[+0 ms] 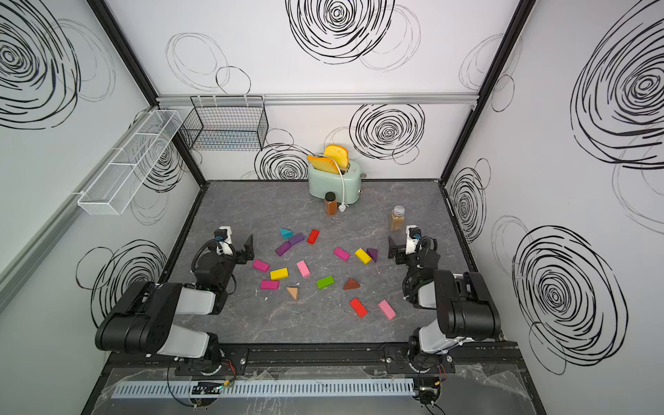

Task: Assemble a piece of candy with building blocks
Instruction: Adjust the building block at the center of the board.

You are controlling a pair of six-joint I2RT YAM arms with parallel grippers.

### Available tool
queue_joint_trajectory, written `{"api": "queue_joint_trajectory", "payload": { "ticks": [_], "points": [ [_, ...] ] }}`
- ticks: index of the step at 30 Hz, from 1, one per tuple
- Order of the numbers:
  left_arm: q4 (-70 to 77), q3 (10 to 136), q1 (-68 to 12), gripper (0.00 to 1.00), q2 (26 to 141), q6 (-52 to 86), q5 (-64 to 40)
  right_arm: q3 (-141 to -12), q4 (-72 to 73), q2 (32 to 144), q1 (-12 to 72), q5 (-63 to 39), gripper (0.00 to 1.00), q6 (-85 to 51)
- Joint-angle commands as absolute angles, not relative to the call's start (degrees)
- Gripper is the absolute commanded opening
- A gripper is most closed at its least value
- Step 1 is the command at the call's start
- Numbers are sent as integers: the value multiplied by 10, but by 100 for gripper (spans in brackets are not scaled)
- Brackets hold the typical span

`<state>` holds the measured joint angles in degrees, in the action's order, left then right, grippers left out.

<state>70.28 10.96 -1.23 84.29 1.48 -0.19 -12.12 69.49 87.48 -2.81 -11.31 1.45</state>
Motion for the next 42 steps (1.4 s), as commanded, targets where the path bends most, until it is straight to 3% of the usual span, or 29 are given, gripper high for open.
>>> {"api": "queue_joint_trajectory", "payload": {
  "ticks": [1,34,36,39,42],
  "points": [
    [726,122,-14,98,838,5,-7,-120,719,868,-25,-108,99,13],
    [725,123,-16,98,835,9,6,-129,706,866,-14,-34,99,-3],
    [654,142,-16,98,798,22,44,-144,666,839,-14,12,99,-24],
    [527,178,-16,98,720,39,76,-214,472,745,-12,36,99,-31],
    [244,303,-39,98,671,166,193,-280,338,695,-8,22,99,-68]
  ]
}}
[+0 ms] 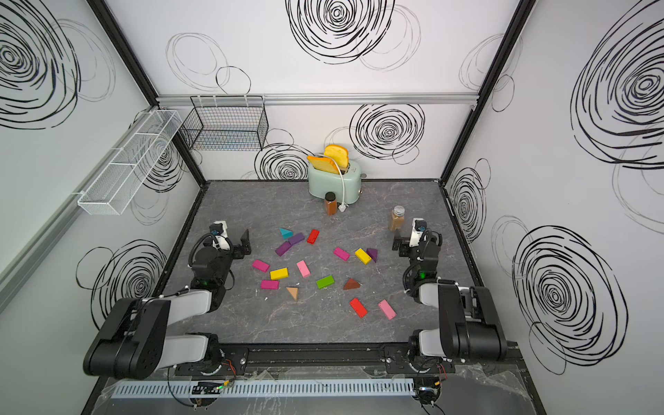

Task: Assemble a piece of candy with building blocks
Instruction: Adjust the building block at the center of the board.

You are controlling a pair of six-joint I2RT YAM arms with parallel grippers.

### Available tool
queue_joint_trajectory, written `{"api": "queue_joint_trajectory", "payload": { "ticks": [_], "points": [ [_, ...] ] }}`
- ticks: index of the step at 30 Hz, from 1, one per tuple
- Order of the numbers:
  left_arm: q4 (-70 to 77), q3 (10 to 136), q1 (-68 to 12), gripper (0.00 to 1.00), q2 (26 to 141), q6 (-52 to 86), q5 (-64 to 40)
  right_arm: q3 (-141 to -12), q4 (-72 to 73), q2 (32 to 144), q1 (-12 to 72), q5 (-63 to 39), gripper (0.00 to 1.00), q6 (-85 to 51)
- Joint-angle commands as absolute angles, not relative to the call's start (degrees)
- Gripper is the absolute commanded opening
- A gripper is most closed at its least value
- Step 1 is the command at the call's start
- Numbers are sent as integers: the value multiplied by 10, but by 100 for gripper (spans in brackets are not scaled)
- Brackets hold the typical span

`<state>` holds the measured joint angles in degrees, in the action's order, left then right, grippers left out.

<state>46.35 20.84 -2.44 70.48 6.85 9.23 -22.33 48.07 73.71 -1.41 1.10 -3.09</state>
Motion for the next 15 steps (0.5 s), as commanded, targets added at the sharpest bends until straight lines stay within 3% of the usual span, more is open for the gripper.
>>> {"api": "queue_joint_trajectory", "payload": {
  "ticks": [1,6,10,15],
  "points": [
    [163,346,-41,98,668,200,179,-309,285,689,-2,6,99,-73],
    [-46,437,-58,98,653,291,25,-445,67,728,84,-76,99,-81],
    [-146,475,-70,98,669,279,-74,-539,-57,783,157,-120,99,-28],
    [-158,432,-74,98,654,295,-150,-641,-115,862,218,-210,99,-6]
  ]
}}
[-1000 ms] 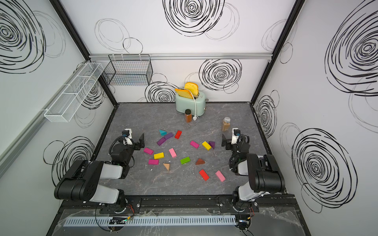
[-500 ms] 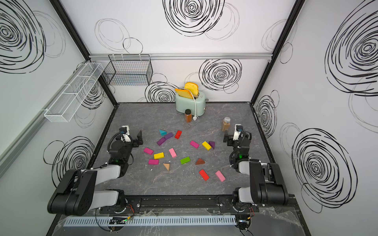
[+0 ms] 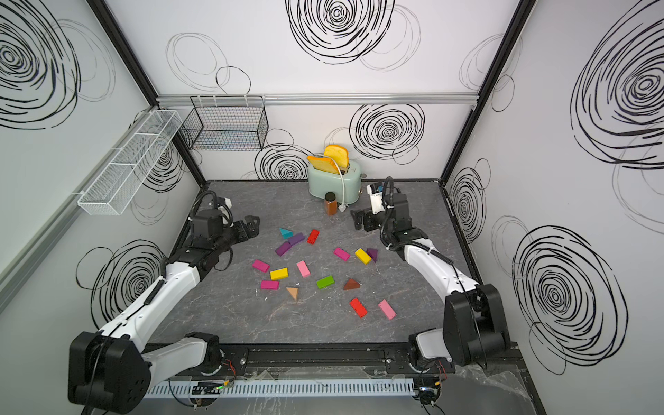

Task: Assemble a piece of candy with building blocks
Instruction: Adjust the building block at the center of the board.

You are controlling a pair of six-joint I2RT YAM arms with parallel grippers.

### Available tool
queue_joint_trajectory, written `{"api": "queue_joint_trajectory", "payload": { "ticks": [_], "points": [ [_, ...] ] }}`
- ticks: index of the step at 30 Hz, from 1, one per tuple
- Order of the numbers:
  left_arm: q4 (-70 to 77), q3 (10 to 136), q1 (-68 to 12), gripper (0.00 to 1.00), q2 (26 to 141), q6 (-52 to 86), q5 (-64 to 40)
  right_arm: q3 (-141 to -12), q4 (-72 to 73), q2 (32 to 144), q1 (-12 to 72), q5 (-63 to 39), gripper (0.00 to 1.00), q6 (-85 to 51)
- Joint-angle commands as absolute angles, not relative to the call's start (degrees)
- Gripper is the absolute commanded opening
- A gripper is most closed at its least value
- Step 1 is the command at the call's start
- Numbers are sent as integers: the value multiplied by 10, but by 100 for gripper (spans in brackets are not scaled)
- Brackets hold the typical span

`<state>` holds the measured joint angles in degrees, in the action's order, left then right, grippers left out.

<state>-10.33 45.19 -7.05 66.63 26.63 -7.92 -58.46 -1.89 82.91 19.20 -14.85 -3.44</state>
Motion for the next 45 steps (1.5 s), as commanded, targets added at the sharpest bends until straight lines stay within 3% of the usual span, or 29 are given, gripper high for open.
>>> {"api": "queue_joint_trajectory", "payload": {
  "ticks": [1,11,18,25,34,45],
  "points": [
    [-152,415,-76,98,648,300,-163,-671,-130,887,236,-203,99,3],
    [-114,340,-70,98,602,345,-253,-922,-241,1124,338,-219,99,113],
    [-123,331,-65,98,571,358,-270,-988,-283,1207,348,-295,99,209],
    [-109,281,-52,98,554,372,-299,-1059,-302,1300,365,-304,99,238],
    [-87,254,-47,98,544,390,-314,-1131,-287,1370,376,-301,99,234],
    [-77,247,-33,98,542,392,-323,-1200,-384,1426,380,-359,97,292]
  ]
}}
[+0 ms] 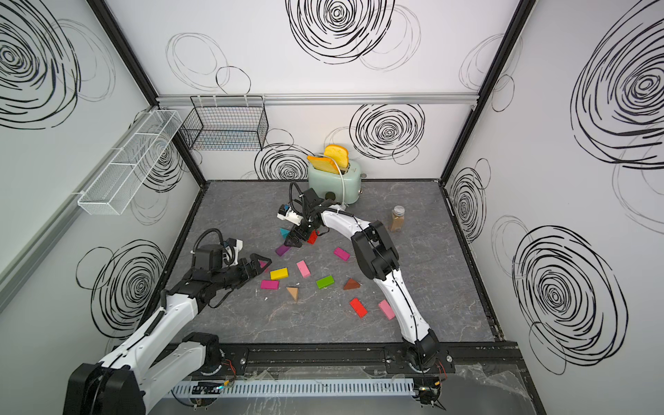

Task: Assemble a piece of candy with building blocks
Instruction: Adjust the building block at the center of the board.

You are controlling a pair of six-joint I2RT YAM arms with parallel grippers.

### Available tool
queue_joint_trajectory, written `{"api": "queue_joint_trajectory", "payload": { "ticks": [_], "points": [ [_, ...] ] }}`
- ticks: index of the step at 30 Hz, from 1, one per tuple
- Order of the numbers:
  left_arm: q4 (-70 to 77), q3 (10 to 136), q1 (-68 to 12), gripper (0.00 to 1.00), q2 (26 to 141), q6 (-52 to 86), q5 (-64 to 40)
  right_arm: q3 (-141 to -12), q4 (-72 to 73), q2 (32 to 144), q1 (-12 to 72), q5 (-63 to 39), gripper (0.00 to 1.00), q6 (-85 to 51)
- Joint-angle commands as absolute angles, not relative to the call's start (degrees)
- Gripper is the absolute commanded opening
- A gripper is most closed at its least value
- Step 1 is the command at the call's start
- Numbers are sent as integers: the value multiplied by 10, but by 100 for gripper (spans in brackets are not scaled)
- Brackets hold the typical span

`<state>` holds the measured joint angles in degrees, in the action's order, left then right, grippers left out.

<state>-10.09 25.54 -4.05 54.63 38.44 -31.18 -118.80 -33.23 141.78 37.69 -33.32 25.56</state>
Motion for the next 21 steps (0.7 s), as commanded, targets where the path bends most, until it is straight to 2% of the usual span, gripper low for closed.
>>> {"api": "queue_joint_trajectory", "payload": {
  "ticks": [1,4,16,21],
  "points": [
    [-77,247,-32,98,542,392,-324,-1196,-385,1424,380,-358,96,295],
    [-76,247,-30,98,541,392,-326,-1194,-395,1423,381,-353,90,306],
    [-76,247,-26,98,536,392,-324,-1135,-389,1391,398,-293,77,344],
    [-77,247,-25,98,537,392,-322,-1103,-365,1372,401,-269,67,355]
  ]
}}
